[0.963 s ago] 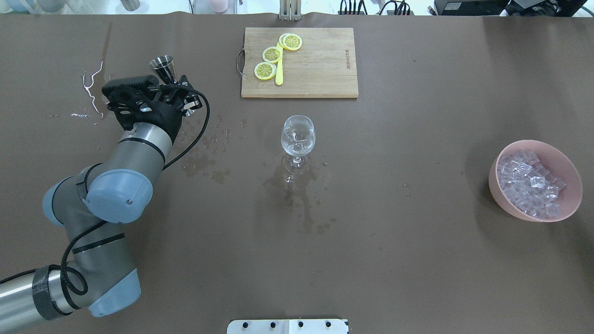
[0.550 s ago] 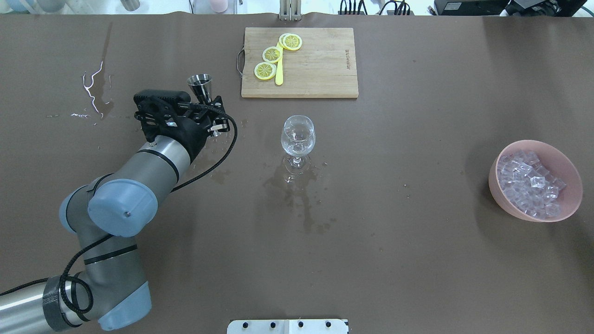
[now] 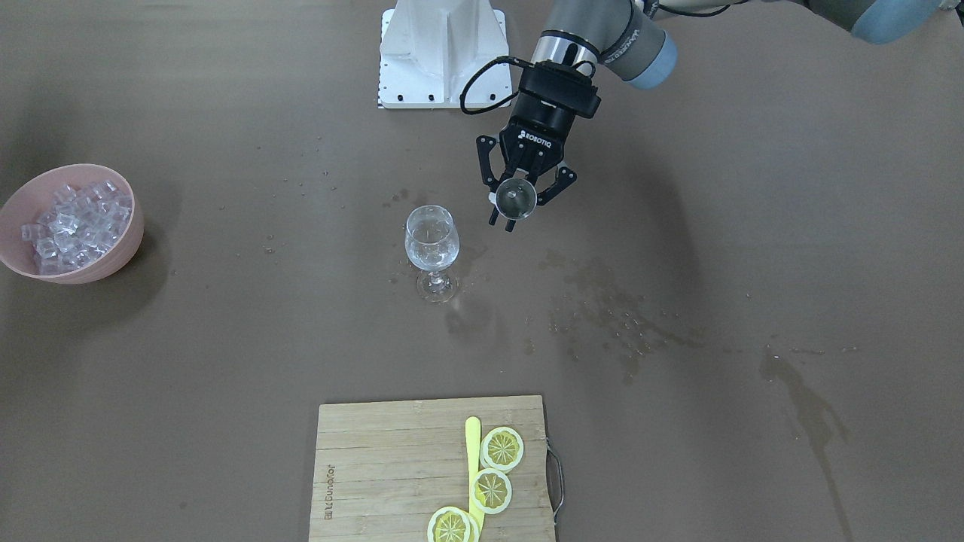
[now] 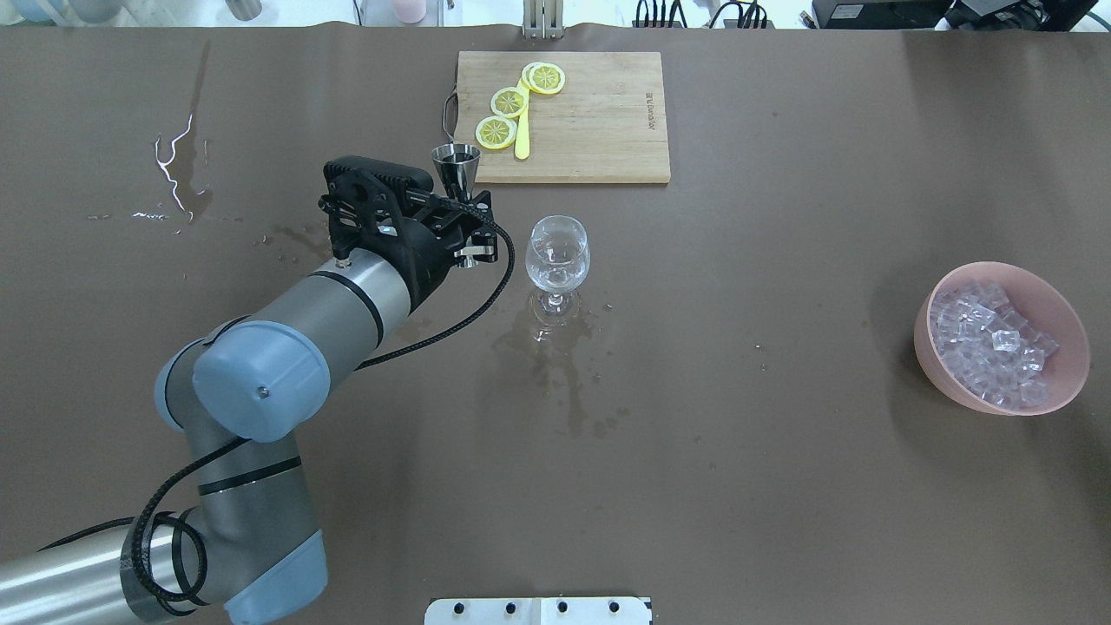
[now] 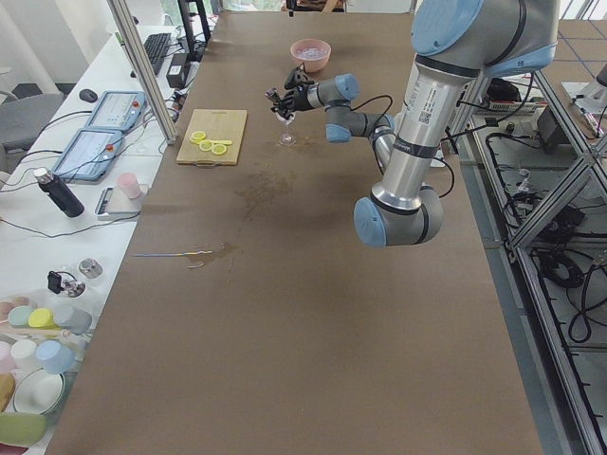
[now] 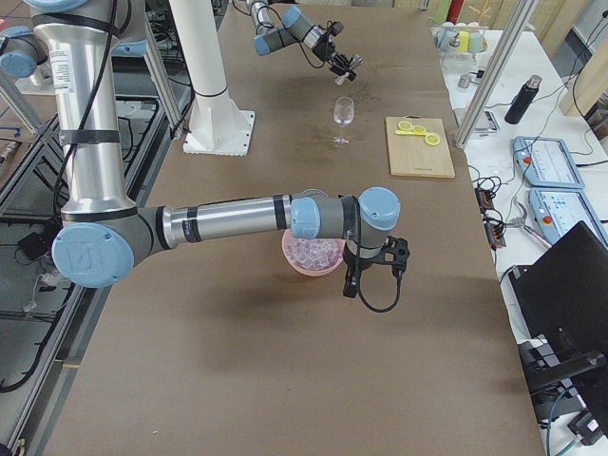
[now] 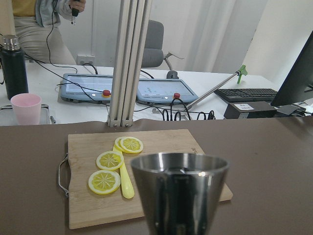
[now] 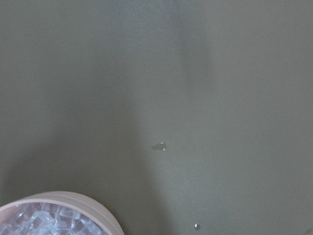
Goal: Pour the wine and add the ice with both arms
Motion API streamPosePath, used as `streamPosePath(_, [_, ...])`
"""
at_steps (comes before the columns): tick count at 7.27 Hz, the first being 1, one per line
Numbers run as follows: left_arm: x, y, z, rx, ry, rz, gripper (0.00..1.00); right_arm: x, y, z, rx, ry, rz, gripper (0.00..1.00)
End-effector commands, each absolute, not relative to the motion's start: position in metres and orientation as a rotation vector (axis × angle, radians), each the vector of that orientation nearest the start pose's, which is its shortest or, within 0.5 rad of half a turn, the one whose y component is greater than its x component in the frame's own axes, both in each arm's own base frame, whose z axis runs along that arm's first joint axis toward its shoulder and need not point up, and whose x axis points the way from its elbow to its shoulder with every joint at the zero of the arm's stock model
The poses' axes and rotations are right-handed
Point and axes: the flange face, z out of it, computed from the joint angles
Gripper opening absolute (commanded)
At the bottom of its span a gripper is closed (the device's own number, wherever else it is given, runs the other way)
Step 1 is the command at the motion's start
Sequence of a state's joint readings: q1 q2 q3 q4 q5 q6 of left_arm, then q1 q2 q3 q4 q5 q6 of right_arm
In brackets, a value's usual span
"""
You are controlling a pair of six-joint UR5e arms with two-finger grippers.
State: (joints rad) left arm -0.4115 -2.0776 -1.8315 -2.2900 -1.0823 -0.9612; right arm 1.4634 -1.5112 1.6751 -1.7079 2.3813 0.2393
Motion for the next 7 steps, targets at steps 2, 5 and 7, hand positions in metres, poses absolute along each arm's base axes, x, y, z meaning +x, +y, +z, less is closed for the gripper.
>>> streamPosePath(2, [0.468, -0.374, 0.148, 1.040, 1.103, -0.162, 0.00, 0.006, -0.518, 0.589, -0.115, -0.802, 0.114, 1.00])
streamPosePath(5, [0.476, -0.360, 0.134, 0.998, 1.030, -0.093, 0.00, 0.006, -0.519, 0.598, -0.130, -0.798, 0.119, 1.00])
streamPosePath(7, [0.483, -0.358, 0.107, 0.945, 0.996, -0.042, 0.00, 0.006, -0.519, 0.598, -0.131, -0.798, 0.121, 1.00])
